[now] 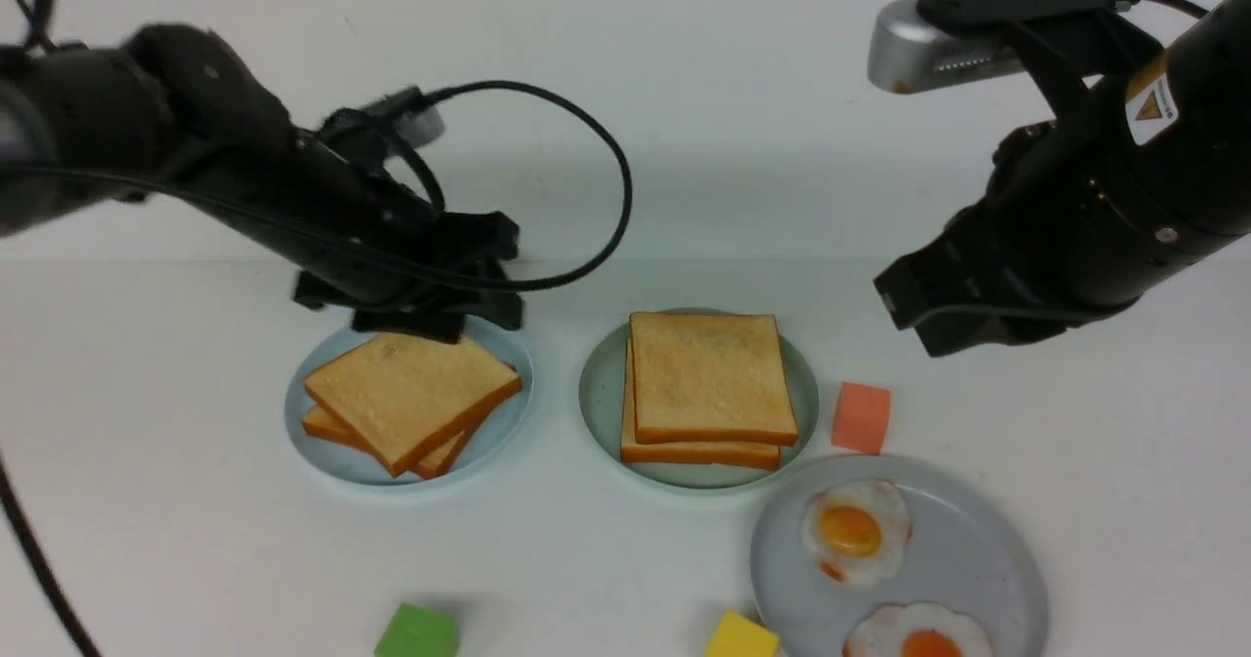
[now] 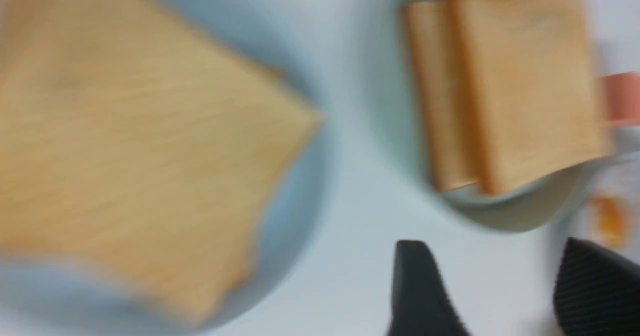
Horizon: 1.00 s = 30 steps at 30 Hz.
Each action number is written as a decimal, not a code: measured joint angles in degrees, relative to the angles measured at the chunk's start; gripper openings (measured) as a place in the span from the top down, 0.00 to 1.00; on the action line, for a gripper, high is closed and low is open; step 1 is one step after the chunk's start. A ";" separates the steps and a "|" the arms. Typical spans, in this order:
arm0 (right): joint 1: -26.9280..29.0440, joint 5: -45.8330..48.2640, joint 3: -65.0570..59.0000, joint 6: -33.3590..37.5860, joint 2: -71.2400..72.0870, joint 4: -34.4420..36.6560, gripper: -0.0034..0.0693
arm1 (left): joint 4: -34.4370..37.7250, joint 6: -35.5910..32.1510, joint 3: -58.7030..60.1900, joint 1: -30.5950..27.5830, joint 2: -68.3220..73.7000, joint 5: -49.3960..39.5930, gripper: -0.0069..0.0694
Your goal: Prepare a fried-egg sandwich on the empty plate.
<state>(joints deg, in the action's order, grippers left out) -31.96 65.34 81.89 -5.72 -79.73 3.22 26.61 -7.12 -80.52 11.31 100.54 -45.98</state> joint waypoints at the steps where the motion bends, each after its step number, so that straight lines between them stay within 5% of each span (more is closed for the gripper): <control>1: 0.00 -0.06 0.00 0.00 0.00 0.00 0.93 | -2.95 1.99 0.00 0.00 -0.51 -0.41 0.45; 6: 0.00 -2.61 0.00 0.00 0.00 0.00 0.93 | -28.48 20.14 0.00 -0.06 -5.55 -4.89 0.73; 9: 0.00 -4.05 0.00 0.00 0.00 -0.18 0.93 | -34.04 25.25 0.00 -0.38 -7.34 -6.44 0.90; 23: 0.00 -7.26 -0.12 -2.93 0.73 -0.97 0.93 | -22.59 20.24 0.49 -0.38 -16.26 -11.68 0.93; 30: 0.00 -9.94 -2.13 -2.28 7.45 -1.46 0.93 | -21.27 22.75 9.75 -0.38 -39.87 -15.75 0.93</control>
<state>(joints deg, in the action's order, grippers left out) -31.96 55.40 79.76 -8.01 -72.28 1.77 5.34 15.63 -70.77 10.94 60.67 -61.72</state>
